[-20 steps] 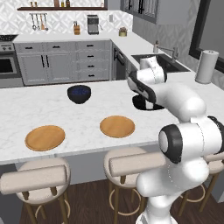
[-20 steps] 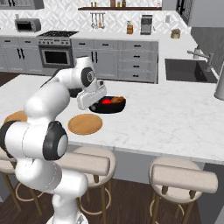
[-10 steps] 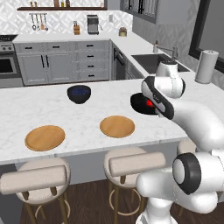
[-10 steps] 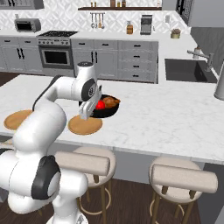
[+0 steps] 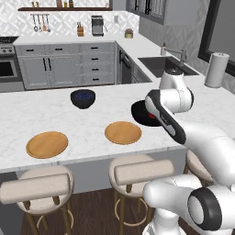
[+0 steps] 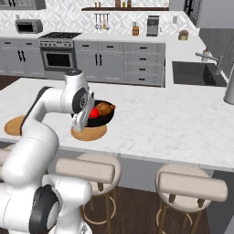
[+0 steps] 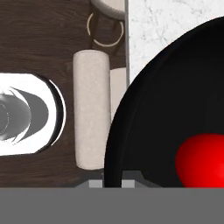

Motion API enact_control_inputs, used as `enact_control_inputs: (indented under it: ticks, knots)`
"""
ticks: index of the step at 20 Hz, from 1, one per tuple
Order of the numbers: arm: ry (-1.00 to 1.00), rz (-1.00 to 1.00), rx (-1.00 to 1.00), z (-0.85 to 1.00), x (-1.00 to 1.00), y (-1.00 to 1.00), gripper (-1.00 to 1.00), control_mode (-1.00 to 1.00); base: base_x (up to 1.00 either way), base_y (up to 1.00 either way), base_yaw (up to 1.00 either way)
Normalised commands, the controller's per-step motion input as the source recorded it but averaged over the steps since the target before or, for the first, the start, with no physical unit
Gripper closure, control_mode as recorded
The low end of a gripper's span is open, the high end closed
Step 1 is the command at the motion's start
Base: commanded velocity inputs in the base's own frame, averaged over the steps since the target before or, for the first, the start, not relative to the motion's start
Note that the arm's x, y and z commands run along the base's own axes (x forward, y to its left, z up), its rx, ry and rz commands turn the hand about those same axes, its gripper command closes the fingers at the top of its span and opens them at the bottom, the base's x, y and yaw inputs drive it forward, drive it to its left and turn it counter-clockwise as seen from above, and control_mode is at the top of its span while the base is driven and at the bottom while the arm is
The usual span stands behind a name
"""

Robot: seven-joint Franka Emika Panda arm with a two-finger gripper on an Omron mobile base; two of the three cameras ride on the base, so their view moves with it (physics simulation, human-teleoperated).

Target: Pick the chicken drumstick and tomato from their plates and place them in the bowl. Then put the bowl in the fridge.

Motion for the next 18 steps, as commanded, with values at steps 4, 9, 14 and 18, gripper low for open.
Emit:
enact_control_inputs:
  ticks: [4, 9, 14, 18]
  knots:
    - [0.04, 0.0, 0.0, 0.1, -0.56, 0.0, 1.0, -1.0, 0.0, 0.0, 0.0]
    - [0.04, -0.05, 0.04, 0.04, -0.59, -0.05, 1.0, -1.0, 0.0, 0.0, 0.0]
    - [0.0, 0.0, 0.0, 0.0, -0.22, 0.0, 1.0, -1.0, 0.0, 0.0, 0.0]
    - [0.0, 0.0, 0.0, 0.0, -0.04, 0.0, 1.0, -1.0, 0.0, 0.0, 0.0]
